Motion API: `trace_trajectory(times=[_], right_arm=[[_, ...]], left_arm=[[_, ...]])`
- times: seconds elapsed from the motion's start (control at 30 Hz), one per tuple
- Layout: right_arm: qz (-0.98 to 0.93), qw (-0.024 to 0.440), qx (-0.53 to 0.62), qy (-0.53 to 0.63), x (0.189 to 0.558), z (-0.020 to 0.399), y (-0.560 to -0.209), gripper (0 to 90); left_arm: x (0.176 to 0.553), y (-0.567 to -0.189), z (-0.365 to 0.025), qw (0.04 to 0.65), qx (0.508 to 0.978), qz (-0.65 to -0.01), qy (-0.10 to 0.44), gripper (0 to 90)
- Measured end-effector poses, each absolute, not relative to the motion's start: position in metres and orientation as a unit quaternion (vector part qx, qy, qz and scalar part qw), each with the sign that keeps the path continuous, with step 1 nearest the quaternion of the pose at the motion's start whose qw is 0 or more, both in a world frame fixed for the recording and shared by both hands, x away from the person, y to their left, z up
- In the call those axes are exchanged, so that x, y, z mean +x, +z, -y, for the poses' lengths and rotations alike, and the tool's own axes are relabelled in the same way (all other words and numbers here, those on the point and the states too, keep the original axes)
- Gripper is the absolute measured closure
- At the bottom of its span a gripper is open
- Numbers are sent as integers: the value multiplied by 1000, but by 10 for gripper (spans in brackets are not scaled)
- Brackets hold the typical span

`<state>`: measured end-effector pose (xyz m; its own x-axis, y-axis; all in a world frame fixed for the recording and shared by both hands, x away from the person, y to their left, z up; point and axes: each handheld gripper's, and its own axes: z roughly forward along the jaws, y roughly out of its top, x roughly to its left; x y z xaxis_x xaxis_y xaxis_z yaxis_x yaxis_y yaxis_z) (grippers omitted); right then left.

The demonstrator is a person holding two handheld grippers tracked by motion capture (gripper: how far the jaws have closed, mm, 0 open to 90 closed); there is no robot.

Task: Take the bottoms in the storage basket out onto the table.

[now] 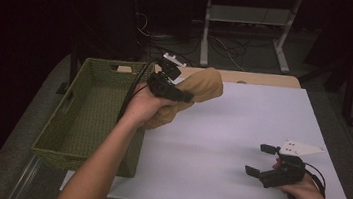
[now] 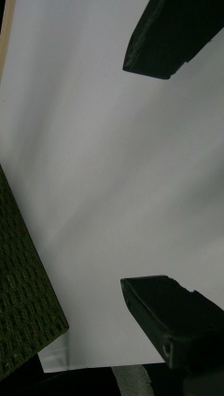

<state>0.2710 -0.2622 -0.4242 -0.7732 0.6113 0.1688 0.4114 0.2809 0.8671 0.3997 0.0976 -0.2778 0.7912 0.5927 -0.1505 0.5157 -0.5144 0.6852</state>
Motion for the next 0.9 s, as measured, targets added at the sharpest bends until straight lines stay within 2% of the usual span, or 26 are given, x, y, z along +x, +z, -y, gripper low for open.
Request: trace_trajectory(times=[0.6, 0.9], right_arm=[[-796, 97, 321, 505, 270, 262, -424, 2], [-796, 96, 321, 504, 270, 262, -425, 1]], left_arm=[[393, -306, -42, 378, 879, -290, 33, 705], [391, -327, -33, 386, 877, -284, 29, 705]])
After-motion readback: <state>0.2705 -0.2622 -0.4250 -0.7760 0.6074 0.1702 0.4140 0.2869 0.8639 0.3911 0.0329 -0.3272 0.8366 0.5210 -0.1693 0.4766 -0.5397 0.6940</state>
